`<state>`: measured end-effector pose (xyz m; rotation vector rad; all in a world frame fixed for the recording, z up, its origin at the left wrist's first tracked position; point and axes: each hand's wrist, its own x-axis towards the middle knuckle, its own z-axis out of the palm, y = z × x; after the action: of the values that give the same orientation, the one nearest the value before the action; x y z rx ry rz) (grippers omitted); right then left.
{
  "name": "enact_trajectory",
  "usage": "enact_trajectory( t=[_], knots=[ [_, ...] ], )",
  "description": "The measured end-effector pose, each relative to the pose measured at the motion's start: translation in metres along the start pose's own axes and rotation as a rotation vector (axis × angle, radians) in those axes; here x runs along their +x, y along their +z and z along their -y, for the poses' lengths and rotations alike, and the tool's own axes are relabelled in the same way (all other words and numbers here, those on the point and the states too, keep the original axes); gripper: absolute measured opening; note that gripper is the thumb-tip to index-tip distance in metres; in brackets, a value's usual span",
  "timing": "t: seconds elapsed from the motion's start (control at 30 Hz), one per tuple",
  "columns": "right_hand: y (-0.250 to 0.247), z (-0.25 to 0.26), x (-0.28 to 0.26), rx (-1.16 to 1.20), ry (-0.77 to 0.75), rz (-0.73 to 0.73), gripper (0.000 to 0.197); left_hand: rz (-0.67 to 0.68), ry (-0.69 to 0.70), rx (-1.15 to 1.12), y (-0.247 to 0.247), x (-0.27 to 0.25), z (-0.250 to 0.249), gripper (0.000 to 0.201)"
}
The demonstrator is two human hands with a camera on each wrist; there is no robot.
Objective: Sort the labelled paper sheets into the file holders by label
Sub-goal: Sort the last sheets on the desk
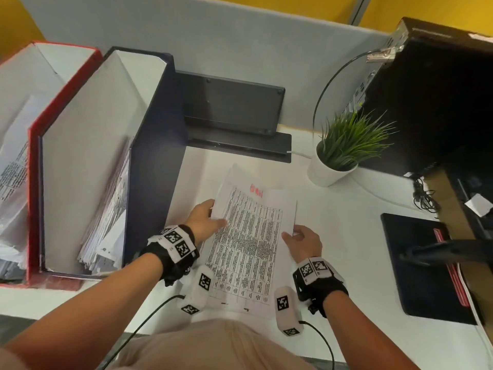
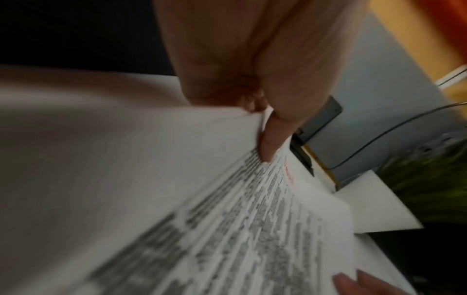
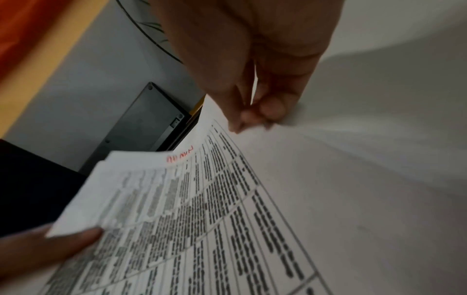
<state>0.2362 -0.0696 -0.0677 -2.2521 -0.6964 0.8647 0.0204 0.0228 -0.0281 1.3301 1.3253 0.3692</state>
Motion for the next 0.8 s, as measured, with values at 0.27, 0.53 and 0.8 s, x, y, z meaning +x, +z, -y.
enact_trajectory(
  t=[0.27, 0.53, 0.8],
  knots=[
    [-0.023, 0.034, -0.010, 0.691, 0.045, 0.297, 0.075, 0.119, 0.224, -0.255, -0.024, -0.018, -0.059, 0.038],
    [-0.044, 0.104, -0.039, 0.624, -0.511, -0.024, 0.024, -0.233, 0.641, -0.226, -0.035, -0.036, -0.091, 0.035],
    [-0.017, 0.100, -0.059, 0.638, -0.474, -0.049, 0.038, -0.429, 0.497, -0.363, 0.000, -0.036, -0.060, 0.033]
  ],
)
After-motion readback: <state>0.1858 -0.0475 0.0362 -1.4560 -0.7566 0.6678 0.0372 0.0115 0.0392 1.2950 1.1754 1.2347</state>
